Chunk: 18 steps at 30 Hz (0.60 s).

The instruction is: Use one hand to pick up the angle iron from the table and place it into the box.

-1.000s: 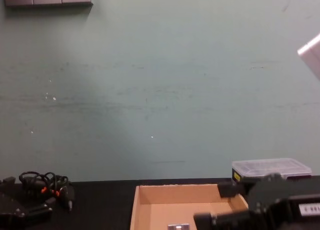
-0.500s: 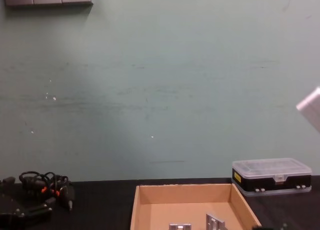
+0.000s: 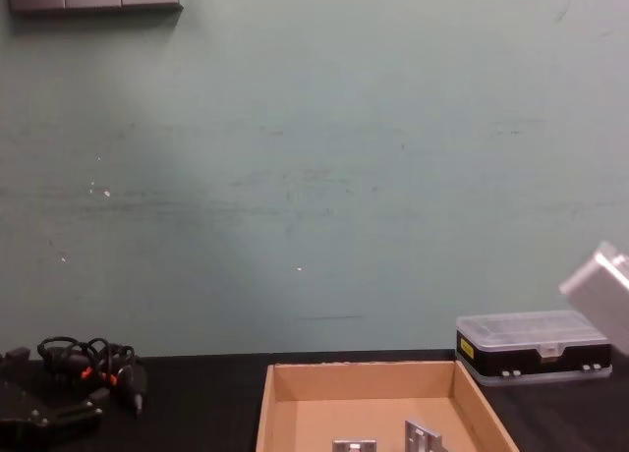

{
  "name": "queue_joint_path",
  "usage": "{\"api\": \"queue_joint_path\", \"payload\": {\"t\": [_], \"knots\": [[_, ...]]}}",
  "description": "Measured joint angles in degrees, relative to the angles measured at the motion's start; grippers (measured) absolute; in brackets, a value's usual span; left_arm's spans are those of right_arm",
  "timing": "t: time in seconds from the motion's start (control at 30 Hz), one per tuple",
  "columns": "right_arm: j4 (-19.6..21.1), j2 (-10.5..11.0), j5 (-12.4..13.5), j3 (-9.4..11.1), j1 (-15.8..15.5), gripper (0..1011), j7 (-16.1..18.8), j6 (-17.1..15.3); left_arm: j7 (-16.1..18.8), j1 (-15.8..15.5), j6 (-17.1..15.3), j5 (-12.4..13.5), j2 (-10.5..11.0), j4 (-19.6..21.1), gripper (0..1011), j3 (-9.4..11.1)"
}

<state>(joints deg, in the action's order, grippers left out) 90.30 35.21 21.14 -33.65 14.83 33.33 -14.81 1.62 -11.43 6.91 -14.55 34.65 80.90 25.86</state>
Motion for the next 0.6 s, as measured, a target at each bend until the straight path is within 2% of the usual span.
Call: {"api": "queue_joint_path", "payload": {"t": [0.6], "knots": [[-5.2, -4.4, -2.4, -1.7, 3.3, 1004, 0.1, 0.7, 0.0, 0.0, 0.0, 0.0, 0.0, 0.0, 1000, 0.0]]}}
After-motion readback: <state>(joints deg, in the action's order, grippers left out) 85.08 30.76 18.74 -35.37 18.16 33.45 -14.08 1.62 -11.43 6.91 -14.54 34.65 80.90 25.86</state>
